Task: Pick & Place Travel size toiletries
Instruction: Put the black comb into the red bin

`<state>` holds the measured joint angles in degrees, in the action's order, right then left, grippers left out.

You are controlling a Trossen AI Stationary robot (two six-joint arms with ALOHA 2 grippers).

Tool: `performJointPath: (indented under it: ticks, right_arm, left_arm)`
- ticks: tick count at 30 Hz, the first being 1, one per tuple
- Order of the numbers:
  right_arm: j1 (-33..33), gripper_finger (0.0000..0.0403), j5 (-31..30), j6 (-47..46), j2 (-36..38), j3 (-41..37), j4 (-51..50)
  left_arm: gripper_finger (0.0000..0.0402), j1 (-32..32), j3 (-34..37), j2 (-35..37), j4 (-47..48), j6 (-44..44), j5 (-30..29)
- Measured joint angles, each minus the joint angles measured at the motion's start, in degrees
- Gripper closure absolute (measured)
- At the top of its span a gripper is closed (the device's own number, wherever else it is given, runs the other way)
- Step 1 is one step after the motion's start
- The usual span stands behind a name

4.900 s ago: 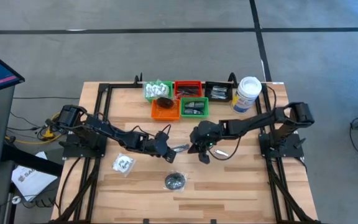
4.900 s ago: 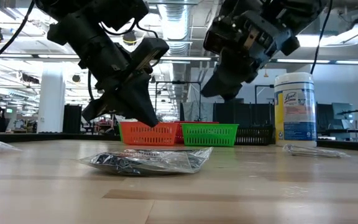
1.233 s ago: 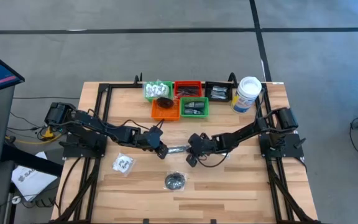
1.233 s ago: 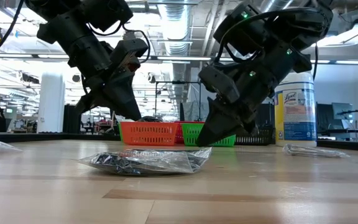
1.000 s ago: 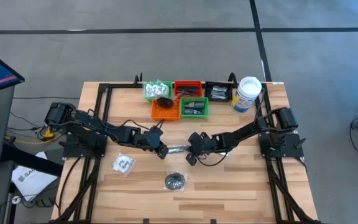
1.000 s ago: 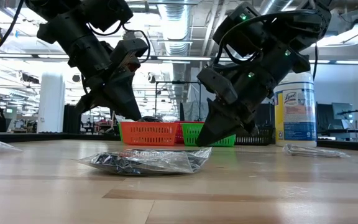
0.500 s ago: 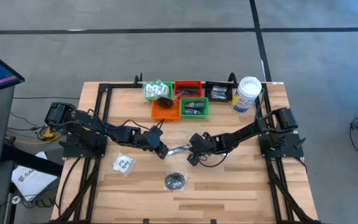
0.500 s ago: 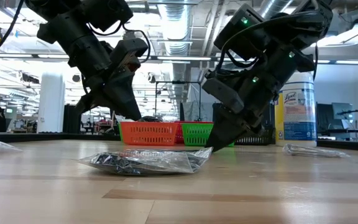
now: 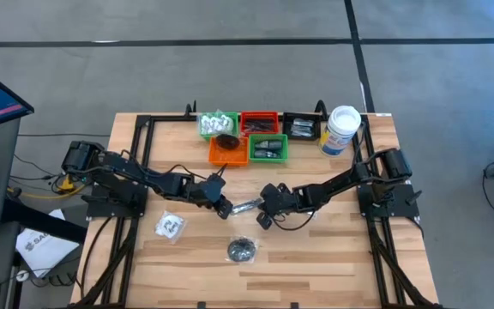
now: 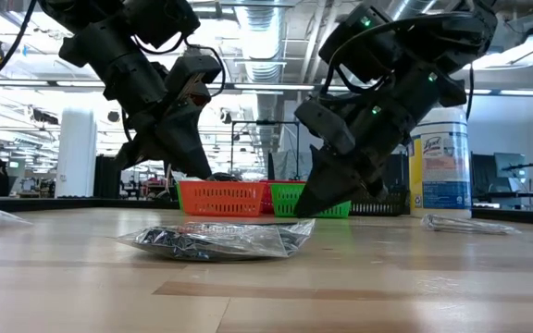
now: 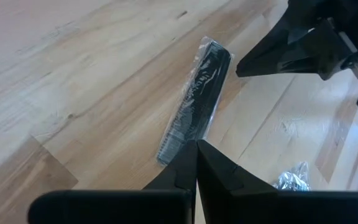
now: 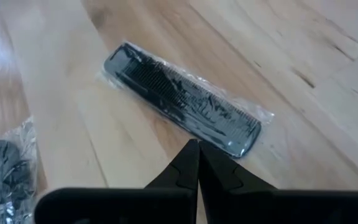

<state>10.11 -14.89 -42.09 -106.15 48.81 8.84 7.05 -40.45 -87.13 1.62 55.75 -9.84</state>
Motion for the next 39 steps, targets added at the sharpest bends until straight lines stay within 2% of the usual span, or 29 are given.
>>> performJointPath:
  ticks: [15, 39]
  right_arm:
    - [-2.30, 0.0403, -1.03, -1.02, -0.08, 0.02, -1.15]
    - [-1.51, 0.0403, -1.17, -0.63, -0.73, 0.13, -1.85]
  left_arm:
    - [0.0401, 0.00, 0.00, 0.00, -0.22, 0.00, 0.14]
    - [0.0401, 0.00, 0.00, 0.00, -0.52, 0.00, -0.31]
